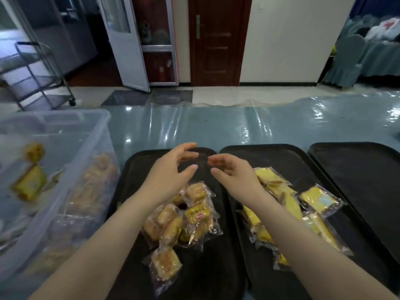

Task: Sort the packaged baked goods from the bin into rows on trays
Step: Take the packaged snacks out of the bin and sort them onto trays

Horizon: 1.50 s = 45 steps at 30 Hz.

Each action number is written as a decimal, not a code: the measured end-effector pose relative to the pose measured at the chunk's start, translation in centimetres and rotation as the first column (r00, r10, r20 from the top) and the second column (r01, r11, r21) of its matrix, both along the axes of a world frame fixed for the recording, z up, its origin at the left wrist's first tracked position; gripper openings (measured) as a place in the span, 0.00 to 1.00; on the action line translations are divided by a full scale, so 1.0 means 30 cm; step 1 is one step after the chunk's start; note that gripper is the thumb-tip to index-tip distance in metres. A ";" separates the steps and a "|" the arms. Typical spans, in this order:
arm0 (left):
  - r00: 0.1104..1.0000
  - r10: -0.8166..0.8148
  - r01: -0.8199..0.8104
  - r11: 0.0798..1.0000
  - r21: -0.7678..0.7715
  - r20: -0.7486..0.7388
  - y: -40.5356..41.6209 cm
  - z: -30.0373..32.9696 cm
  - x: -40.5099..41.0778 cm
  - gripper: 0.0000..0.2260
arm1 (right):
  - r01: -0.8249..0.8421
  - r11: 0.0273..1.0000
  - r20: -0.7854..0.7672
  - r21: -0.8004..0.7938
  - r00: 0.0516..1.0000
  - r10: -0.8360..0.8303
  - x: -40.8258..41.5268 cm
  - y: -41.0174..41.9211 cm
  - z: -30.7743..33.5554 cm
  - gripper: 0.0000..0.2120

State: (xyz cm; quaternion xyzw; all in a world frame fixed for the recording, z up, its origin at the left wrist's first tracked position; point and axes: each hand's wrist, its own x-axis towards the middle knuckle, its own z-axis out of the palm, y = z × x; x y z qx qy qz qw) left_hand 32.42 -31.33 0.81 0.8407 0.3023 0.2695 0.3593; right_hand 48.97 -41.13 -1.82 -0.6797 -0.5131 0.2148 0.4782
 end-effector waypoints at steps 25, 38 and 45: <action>0.987 0.160 -0.161 0.987 0.024 0.030 0.675 0.158 -1.330 0.21 | -0.071 0.996 -0.021 0.048 0.997 0.072 -1.163 0.638 0.200 0.13; 0.859 0.204 -0.199 0.978 0.061 -0.469 0.995 -0.073 -1.101 0.27 | 0.070 0.920 0.379 -0.387 0.921 0.089 -1.094 0.930 0.059 0.16; 0.519 0.419 -0.059 0.887 0.458 -0.745 1.048 -0.393 -1.115 0.29 | 0.098 0.841 0.583 -0.533 0.763 0.280 -1.113 0.942 -0.051 0.16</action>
